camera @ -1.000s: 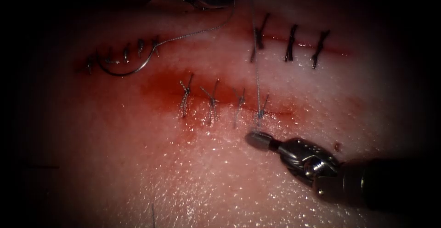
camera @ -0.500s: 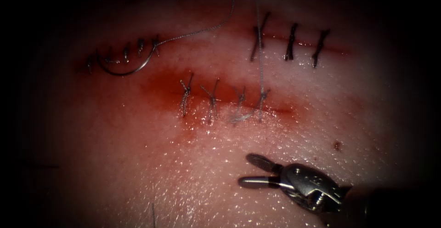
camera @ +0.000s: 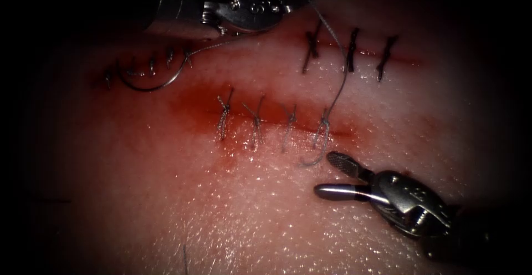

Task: Wound Closure

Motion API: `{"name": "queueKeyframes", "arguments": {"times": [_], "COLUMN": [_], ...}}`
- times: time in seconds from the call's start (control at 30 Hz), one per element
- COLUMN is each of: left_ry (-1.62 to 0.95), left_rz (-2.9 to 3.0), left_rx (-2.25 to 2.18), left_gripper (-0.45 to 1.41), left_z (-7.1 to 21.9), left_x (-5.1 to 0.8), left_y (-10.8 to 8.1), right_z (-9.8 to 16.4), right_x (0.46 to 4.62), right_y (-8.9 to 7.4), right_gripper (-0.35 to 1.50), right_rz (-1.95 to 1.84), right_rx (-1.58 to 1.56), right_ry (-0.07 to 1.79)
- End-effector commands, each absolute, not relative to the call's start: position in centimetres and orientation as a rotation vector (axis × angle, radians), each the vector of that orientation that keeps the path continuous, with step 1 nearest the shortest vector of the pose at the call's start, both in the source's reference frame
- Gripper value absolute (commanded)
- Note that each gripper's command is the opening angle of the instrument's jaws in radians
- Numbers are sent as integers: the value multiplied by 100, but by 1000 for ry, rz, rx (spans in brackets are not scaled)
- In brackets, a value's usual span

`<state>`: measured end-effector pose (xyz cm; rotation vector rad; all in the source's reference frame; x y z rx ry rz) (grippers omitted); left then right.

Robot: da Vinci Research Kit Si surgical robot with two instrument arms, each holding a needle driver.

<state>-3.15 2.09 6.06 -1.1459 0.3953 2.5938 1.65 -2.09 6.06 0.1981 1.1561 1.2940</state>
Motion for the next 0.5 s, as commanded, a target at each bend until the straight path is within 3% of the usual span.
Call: {"name": "queueKeyframes", "arguments": {"times": [0.03,0.2,0.43,0.5], "left_ry": [403,439,464,464], "left_rz": [2593,2585,2599,2599], "left_rx": [-1150,-1162,-1153,-1152], "left_gripper": [-45,-45,-45,-45], "left_z": [606,576,557,557], "left_x": [-319,-311,-313,-313], "left_y": [207,207,208,208], "right_z": [617,626,648,650], "right_x": [166,161,165,166], "right_y": [-206,-185,-157,-155], "right_gripper": [68,83,123,123], "right_rz": [1308,1314,1287,1284], "right_rx": [184,134,74,67], "right_ry": [1149,1153,1145,1144]}}
